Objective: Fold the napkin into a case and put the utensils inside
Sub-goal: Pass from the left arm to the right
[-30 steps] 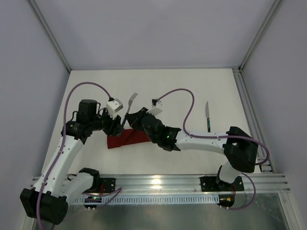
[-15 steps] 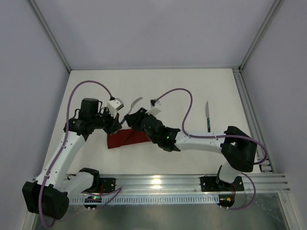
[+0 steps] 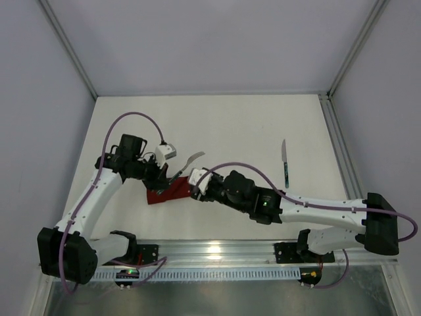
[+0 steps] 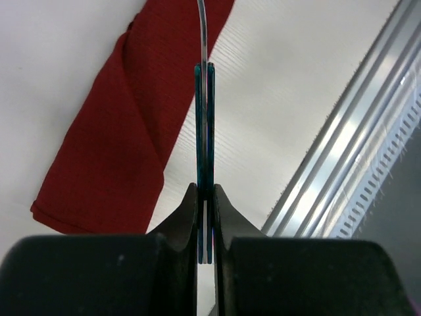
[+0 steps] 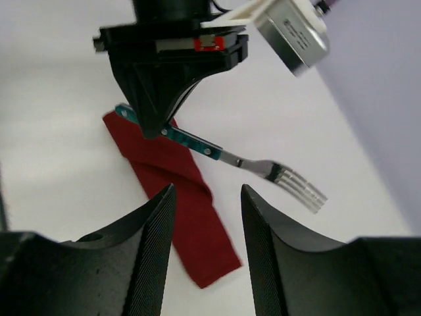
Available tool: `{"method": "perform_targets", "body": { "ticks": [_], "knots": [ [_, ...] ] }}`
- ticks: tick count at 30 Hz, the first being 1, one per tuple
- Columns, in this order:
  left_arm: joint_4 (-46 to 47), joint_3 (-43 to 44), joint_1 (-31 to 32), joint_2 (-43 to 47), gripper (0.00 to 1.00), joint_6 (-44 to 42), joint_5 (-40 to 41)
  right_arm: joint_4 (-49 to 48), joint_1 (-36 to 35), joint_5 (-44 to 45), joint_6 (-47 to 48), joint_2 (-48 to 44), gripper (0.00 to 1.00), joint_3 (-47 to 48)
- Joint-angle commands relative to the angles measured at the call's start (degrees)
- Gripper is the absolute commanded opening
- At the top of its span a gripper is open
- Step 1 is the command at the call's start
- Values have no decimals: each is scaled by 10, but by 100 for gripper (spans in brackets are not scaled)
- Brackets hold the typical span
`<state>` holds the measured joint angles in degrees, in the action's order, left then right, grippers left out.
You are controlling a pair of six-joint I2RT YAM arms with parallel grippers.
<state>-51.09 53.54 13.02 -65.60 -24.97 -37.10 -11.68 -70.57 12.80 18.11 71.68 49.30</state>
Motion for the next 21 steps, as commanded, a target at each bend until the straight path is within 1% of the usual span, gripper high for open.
{"method": "perform_targets", "body": {
  "ticks": [1,2,5,6,11,16,19,20,21],
  "knots": [
    [-94,43,2,-8,0,-77,-62,39,-7,-58,340,-4,49,-17],
    [-107,49,2,-11,0,-87,-64,46,-7,-73,404,2,49,-4],
    [-141,53,2,-21,0,-112,-75,95,-7,-87,476,42,49,42],
    [-147,53,3,-27,0,-122,-82,105,-7,-88,489,62,49,51],
    [-172,52,3,-40,0,-142,-97,91,-7,-96,537,107,49,75],
    [-172,52,3,-45,0,-146,-100,82,-5,-96,540,145,48,88],
    [-171,51,3,-44,0,-146,-99,76,-4,-83,540,163,42,93],
    [-169,50,3,-41,0,-144,-97,70,-3,-81,537,171,36,94],
    [-165,49,3,-40,0,-143,-96,66,-2,-82,534,174,33,94]
  ]
}}
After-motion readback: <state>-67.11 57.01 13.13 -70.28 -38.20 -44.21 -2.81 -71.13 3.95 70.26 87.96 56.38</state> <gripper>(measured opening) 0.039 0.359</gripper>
